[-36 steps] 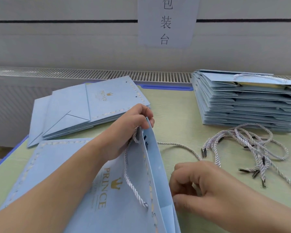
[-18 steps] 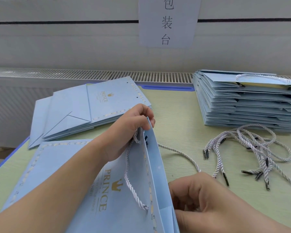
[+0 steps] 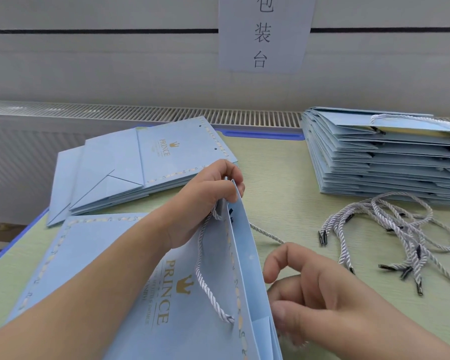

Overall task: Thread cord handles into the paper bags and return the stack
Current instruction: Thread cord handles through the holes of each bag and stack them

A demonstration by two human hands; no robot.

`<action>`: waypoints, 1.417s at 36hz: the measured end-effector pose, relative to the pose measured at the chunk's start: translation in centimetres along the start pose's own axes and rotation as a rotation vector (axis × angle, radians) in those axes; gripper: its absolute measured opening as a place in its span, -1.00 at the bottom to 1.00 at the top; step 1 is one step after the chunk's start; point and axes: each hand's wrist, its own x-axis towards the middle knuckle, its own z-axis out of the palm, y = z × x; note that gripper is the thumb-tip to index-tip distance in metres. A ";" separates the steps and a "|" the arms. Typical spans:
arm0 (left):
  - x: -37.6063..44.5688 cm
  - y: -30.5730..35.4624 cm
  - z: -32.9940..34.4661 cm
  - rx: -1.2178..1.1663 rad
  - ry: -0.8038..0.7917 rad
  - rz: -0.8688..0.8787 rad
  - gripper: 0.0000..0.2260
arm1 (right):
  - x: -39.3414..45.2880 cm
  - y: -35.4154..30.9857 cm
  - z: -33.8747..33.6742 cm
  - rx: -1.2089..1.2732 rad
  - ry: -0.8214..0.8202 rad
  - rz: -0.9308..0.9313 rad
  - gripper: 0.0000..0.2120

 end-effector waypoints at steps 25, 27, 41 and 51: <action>0.2 -0.3 -0.3 -0.155 -0.022 -0.039 -0.67 | 0.1 -0.5 1.5 -0.595 0.147 -0.083 -0.80; 0.2 -0.3 -0.3 -0.154 -0.024 -0.040 -0.67 | 0.2 -0.6 1.5 -0.597 0.131 -0.075 -0.80; 0.3 -0.6 -0.3 -0.122 -0.028 -0.034 -0.67 | 0.4 -1.3 1.5 -0.820 0.043 -0.067 -0.70; 0.5 -0.7 -0.3 -0.120 -0.006 -0.031 -0.69 | 0.7 -0.5 1.5 -0.846 0.116 -0.087 -0.82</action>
